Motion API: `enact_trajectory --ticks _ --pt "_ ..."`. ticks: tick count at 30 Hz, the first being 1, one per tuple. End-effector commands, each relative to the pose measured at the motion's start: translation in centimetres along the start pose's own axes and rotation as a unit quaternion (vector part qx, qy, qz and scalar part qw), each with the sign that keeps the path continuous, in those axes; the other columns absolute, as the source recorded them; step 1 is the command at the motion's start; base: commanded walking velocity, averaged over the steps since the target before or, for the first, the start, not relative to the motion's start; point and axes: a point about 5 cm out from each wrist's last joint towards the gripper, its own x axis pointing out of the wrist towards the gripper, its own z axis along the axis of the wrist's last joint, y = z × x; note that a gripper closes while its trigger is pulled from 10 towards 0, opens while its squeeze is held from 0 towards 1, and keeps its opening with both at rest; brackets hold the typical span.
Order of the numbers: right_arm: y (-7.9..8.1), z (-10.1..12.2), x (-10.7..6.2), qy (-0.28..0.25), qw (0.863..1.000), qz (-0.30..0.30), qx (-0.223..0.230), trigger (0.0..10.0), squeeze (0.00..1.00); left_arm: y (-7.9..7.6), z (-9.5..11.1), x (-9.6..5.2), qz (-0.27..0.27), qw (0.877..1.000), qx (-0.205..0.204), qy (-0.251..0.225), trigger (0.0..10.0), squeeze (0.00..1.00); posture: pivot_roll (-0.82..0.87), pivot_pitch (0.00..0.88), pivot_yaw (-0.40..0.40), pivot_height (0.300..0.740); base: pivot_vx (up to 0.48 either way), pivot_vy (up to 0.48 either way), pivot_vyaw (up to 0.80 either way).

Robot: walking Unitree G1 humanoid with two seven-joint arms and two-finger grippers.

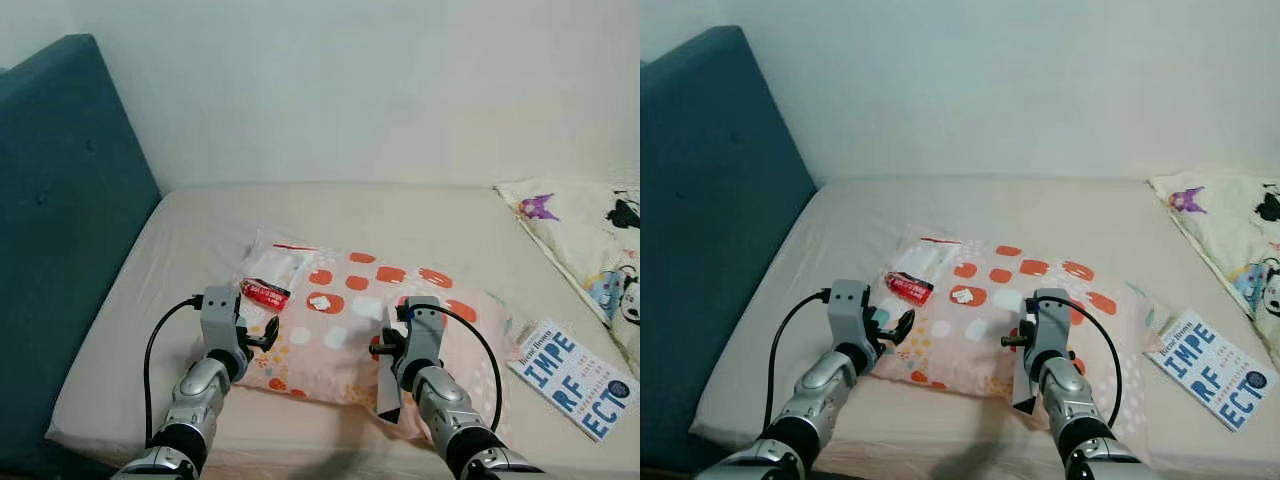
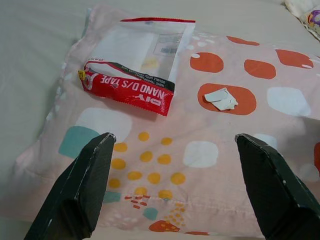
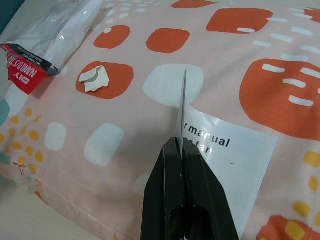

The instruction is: Clean up the room

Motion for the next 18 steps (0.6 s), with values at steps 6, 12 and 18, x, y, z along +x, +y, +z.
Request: enact_trajectory --ticks 6,12,18 --pt "0.3 -0.9 -0.2 0.016 1.000 0.005 -0.001 10.0 0.00 0.2 -0.9 -0.5 0.004 1.000 -0.006 0.013 10.0 0.00 -0.04 0.006 -0.008 0.740 0.000 0.000 0.00" --pt "0.3 -1.1 -0.3 0.020 1.000 0.005 -0.003 10.0 0.00 0.8 -1.1 -0.7 0.020 0.999 -0.022 0.019 10.0 0.00 -0.04 0.027 -0.006 0.740 0.000 0.000 0.00" --pt "0.1 -1.5 -0.5 0.026 1.000 0.003 -0.005 10.0 0.00 1.8 -1.2 -1.0 0.045 0.998 -0.041 0.025 10.0 0.00 -0.04 0.028 -0.019 0.740 0.000 0.000 0.00"
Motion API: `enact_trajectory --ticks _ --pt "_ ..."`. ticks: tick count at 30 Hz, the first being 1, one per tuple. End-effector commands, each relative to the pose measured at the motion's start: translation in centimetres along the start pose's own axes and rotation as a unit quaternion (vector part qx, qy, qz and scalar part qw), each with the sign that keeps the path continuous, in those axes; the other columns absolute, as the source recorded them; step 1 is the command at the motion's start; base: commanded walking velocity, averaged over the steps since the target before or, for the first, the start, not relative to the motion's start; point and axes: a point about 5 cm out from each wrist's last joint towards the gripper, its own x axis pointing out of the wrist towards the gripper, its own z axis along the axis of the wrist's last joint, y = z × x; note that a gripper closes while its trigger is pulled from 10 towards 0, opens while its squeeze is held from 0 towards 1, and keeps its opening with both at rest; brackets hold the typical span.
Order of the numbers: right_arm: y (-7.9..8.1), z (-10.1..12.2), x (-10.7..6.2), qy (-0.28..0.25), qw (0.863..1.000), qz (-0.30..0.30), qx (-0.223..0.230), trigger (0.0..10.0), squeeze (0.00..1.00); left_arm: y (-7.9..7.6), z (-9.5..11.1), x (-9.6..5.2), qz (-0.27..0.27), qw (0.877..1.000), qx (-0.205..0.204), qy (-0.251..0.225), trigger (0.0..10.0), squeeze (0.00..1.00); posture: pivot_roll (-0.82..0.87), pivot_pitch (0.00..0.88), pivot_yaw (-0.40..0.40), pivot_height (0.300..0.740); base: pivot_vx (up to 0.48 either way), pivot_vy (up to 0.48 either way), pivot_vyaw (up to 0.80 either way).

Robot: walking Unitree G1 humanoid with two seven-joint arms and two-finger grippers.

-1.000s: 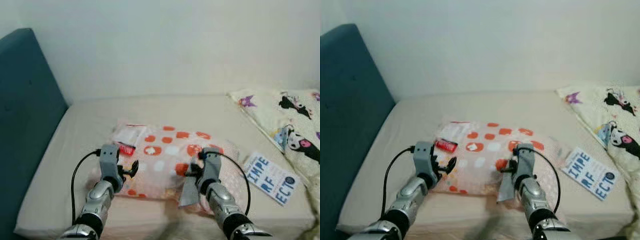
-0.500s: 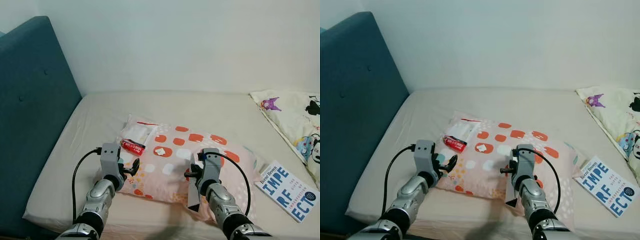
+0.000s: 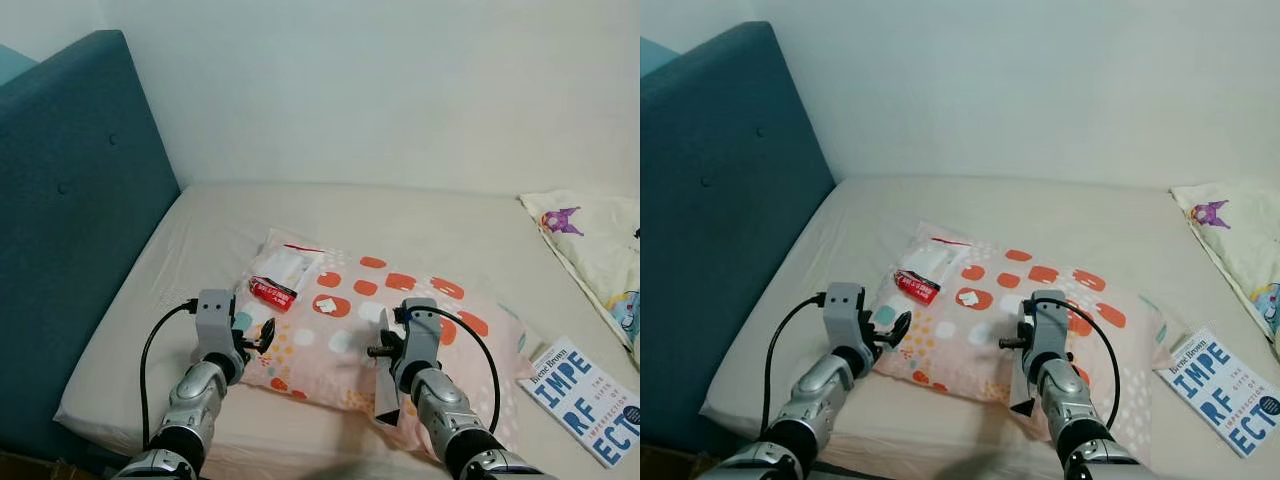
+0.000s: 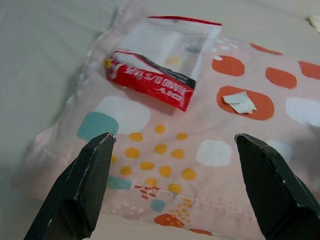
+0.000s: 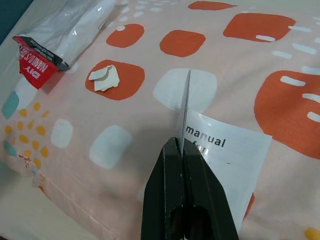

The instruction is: Clean up the room

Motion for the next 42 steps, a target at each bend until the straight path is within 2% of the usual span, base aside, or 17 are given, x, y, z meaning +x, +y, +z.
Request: enact_trajectory --ticks 1,2,6,14,17,25,34,38,42 --pt "0.0 -1.1 -0.3 0.020 1.000 0.002 -0.003 10.0 0.00 0.8 -0.8 -0.5 0.017 1.000 -0.011 0.019 10.0 0.00 -0.04 0.028 -0.019 0.740 0.000 0.000 0.00" --pt "-0.1 -1.3 -0.5 0.024 1.000 0.002 -0.006 10.0 0.00 1.0 -1.2 -0.7 0.022 0.999 -0.019 0.035 10.0 0.00 -0.05 0.042 -0.029 0.740 -0.480 0.000 0.00" --pt "-0.2 -1.5 -0.5 0.027 1.000 0.003 -0.006 10.0 0.00 1.3 -1.3 -0.9 0.038 0.998 -0.047 0.021 10.0 0.00 -0.05 0.046 -0.034 0.740 -0.480 0.000 0.00" --pt "-0.5 -1.8 -0.8 0.032 0.999 0.003 -0.008 10.0 0.00 0.9 -1.9 -1.0 0.040 0.998 -0.036 0.040 10.0 0.00 -0.07 0.051 -0.054 0.740 -0.120 0.000 0.00" --pt "-0.6 -1.9 -0.8 0.033 0.999 0.002 -0.008 10.0 0.00 0.8 -1.9 -0.9 0.040 0.998 -0.039 0.039 10.0 0.00 -0.07 0.051 -0.054 0.740 -0.480 0.000 0.00" --pt "-0.6 -2.0 -0.9 0.035 0.999 0.001 -0.005 10.0 0.00 1.0 -1.8 -1.0 0.045 0.998 -0.042 0.033 10.0 0.00 -0.06 0.055 -0.047 0.740 0.000 0.000 0.00" --pt "-0.2 -2.4 -0.9 0.044 0.999 0.003 -0.001 10.0 0.00 1.1 -2.1 -1.0 0.044 0.997 -0.018 0.054 10.0 0.00 -0.05 0.041 -0.039 0.740 0.000 0.000 0.00" --pt "0.3 -3.5 -1.1 0.071 0.997 0.009 -0.008 10.0 0.00 1.3 -2.4 -1.1 0.041 0.997 0.004 0.072 10.0 0.00 -0.05 0.019 -0.033 0.740 0.000 0.000 0.00" --pt "0.6 -4.0 -1.3 0.082 0.996 0.019 -0.017 10.0 0.00 0.9 -2.5 -1.1 0.032 0.997 0.007 0.074 10.0 0.00 -0.05 0.013 -0.034 0.740 0.000 0.000 0.00"
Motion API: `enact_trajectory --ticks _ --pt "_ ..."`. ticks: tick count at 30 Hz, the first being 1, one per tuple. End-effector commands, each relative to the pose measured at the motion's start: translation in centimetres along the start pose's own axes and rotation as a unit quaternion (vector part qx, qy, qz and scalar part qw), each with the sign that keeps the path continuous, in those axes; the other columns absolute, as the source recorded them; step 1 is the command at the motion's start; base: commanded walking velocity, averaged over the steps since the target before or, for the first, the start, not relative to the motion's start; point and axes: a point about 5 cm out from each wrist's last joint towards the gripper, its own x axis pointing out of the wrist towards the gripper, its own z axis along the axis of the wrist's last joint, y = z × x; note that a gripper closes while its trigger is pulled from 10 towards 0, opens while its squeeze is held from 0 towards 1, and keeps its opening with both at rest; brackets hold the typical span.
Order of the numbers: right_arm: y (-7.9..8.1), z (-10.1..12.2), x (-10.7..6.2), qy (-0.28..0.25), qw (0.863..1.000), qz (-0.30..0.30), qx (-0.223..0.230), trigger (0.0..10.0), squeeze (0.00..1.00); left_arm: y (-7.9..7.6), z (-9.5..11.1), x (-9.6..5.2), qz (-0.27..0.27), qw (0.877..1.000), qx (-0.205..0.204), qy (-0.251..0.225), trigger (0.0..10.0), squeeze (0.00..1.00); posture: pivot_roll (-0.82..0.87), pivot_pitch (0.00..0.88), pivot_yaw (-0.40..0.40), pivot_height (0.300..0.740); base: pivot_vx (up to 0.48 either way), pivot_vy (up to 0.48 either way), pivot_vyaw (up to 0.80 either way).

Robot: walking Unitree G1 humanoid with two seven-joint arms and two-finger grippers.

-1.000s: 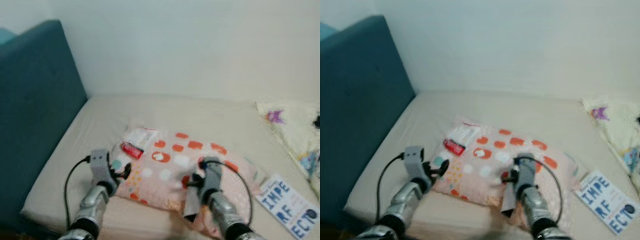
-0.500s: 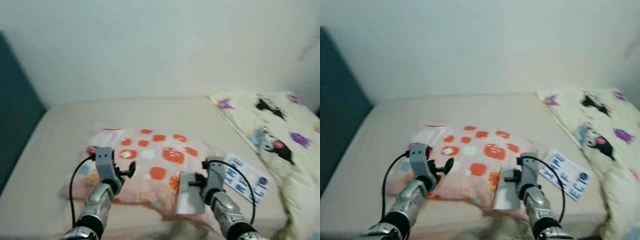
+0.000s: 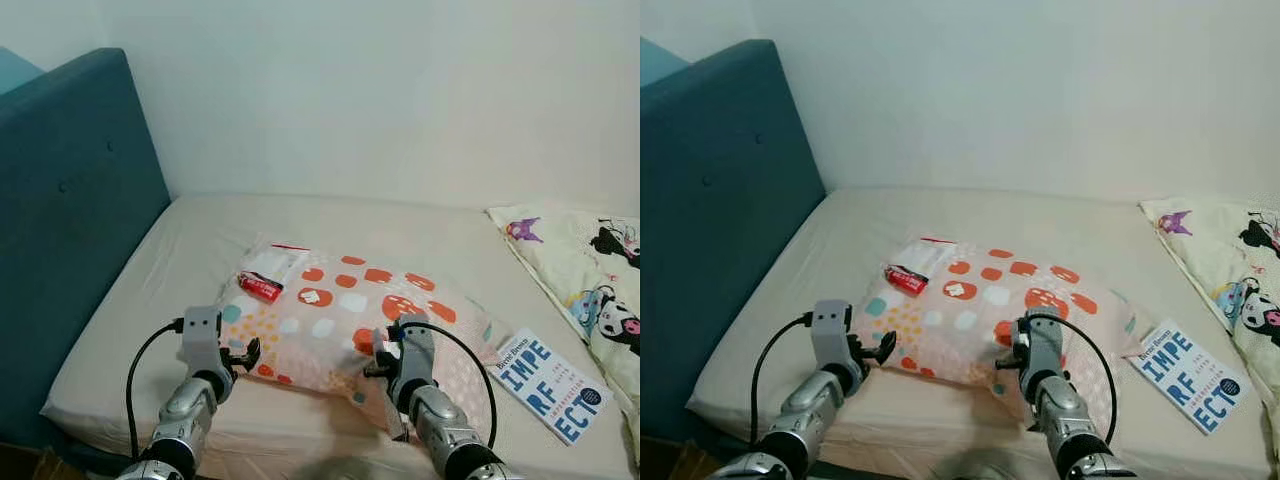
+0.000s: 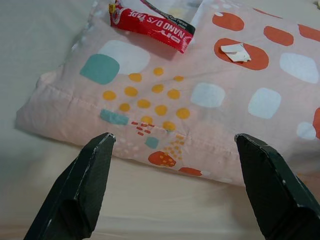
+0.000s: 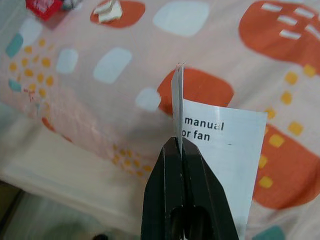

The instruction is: Clean up the room

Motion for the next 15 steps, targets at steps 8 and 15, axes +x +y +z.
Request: enact_trajectory --ticks 8,15 --pt "0.0 -0.9 -0.2 0.021 1.000 0.000 -0.010 10.0 0.00 -2.4 0.8 0.7 -0.050 0.998 -0.013 -0.025 10.0 0.00 -0.05 0.001 -0.029 0.740 0.000 0.000 0.00" --pt "-0.4 -0.4 -0.1 0.014 1.000 -0.010 -0.008 10.0 0.00 -2.5 1.8 1.0 -0.053 0.998 -0.017 -0.041 10.0 0.00 -0.05 0.001 -0.027 0.740 0.000 0.000 -0.07"
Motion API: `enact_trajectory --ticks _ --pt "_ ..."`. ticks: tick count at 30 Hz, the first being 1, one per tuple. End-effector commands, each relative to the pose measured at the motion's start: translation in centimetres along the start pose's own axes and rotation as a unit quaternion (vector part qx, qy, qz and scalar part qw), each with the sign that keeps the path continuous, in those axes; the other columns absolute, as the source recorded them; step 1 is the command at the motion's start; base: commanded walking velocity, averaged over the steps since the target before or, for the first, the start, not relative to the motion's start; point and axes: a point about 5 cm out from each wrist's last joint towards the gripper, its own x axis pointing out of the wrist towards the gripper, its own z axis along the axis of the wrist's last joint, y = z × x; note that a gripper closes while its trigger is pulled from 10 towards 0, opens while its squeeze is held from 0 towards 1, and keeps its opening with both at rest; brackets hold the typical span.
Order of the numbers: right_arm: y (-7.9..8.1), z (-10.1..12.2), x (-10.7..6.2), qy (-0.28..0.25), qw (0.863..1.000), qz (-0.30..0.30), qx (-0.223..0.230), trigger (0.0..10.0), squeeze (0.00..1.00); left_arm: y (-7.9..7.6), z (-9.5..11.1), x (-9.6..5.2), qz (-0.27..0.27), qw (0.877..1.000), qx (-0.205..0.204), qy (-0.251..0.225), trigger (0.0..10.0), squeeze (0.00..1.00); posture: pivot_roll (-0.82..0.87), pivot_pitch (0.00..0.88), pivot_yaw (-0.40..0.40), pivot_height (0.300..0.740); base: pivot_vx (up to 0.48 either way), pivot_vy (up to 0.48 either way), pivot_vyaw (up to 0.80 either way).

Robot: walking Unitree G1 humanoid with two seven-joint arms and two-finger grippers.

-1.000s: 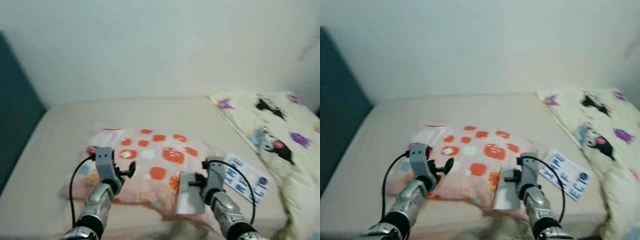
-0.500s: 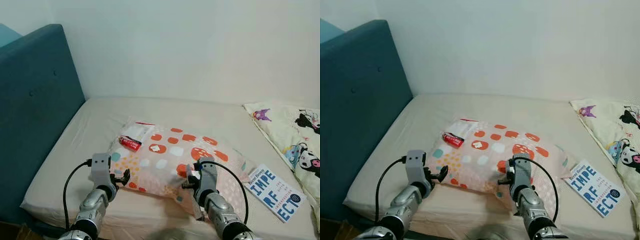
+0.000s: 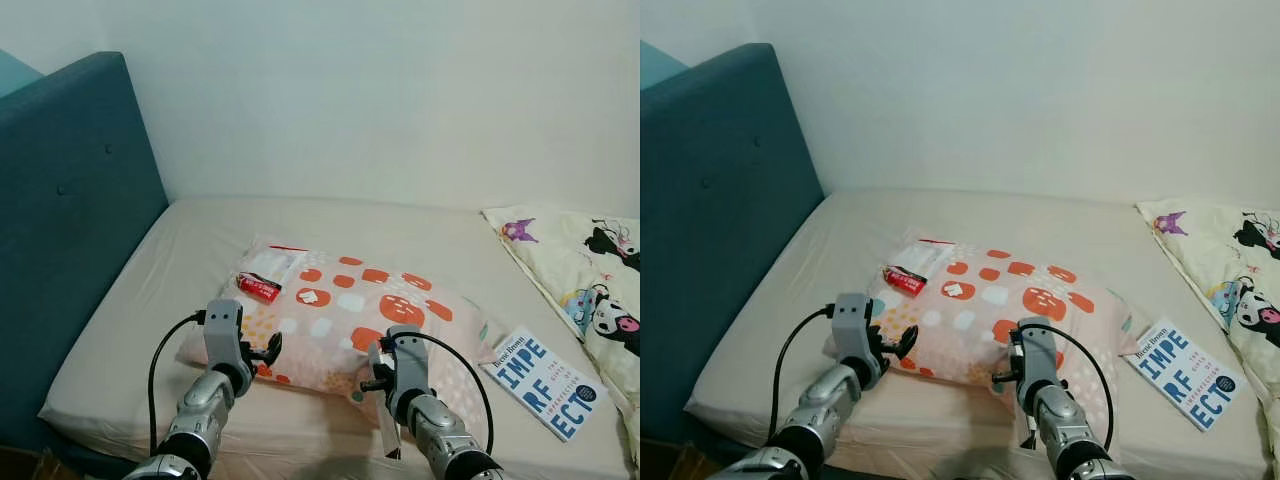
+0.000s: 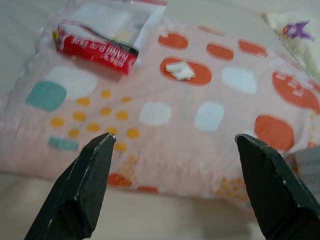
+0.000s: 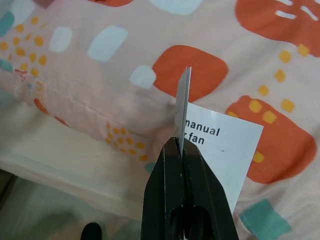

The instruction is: Clean up the room

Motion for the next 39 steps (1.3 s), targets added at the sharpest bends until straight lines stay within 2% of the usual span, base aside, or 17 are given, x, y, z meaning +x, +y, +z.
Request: enact_trajectory --ticks 1,12,23,27,32,34,36,37,39 --pt "-0.4 0.3 0.1 -0.001 1.000 -0.010 0.009 10.0 0.00 -0.1 1.2 0.5 -0.002 1.000 -0.002 -0.021 10.0 0.00 -0.05 0.004 -0.026 0.740 0.000 0.000 -0.70" --pt "-0.5 1.0 0.2 -0.013 1.000 -0.013 0.017 10.0 0.00 0.8 2.8 0.8 0.027 0.998 0.006 -0.050 10.0 0.00 -0.05 0.008 -0.026 0.740 0.000 0.000 -0.70" --pt "-0.5 1.3 0.3 -0.020 0.999 -0.013 0.022 10.0 0.00 1.8 3.9 0.9 0.074 0.994 0.037 -0.065 10.0 0.00 -0.04 0.007 -0.024 0.740 0.000 0.000 -0.70" --pt "-0.5 1.4 0.3 -0.024 0.999 -0.013 0.020 10.0 0.00 2.2 4.0 0.8 0.097 0.992 0.048 -0.063 10.0 0.00 -0.04 0.008 -0.022 0.740 0.000 0.000 0.00" --pt "-0.3 1.4 0.3 -0.025 0.999 -0.011 0.021 10.0 0.00 2.6 3.9 0.7 0.117 0.990 0.058 -0.057 10.0 0.00 -0.04 0.011 -0.022 0.740 0.000 0.000 0.00" --pt "0.0 0.6 0.2 -0.006 1.000 -0.005 0.003 10.0 0.00 2.9 2.7 0.2 0.127 0.986 0.100 -0.028 10.0 0.00 -0.04 0.007 -0.026 0.740 0.000 0.000 0.00" --pt "0.1 0.2 0.2 0.003 1.000 -0.003 -0.004 10.0 0.00 3.0 2.2 0.0 0.130 0.985 0.114 -0.017 10.0 0.00 -0.04 0.006 -0.026 0.740 0.000 0.000 0.00" --pt "0.1 -0.9 -0.1 0.027 0.999 -0.004 -0.020 10.0 0.00 3.5 1.0 -0.6 0.136 0.980 0.142 0.011 10.0 0.00 -0.04 0.003 -0.027 0.740 0.000 0.000 0.00" --pt "0.1 -0.9 -0.1 0.027 0.999 -0.004 -0.020 10.0 0.00 3.5 1.0 -0.6 0.136 0.980 0.142 0.011 10.0 0.00 -0.04 0.003 -0.027 0.740 0.000 0.000 0.00"
